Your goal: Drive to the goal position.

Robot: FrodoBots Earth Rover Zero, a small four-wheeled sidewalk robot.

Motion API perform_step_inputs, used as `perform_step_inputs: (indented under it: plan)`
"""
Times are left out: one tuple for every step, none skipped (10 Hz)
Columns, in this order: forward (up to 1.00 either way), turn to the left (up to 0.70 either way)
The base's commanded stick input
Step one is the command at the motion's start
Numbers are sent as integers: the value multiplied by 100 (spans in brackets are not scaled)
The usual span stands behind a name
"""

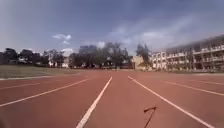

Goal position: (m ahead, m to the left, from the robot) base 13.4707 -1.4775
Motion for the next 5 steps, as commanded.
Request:
perform_step_inputs:
  plan:
    - [70, 0]
    - [70, 0]
    - [70, 0]
    - [70, 0]
    - [70, 0]
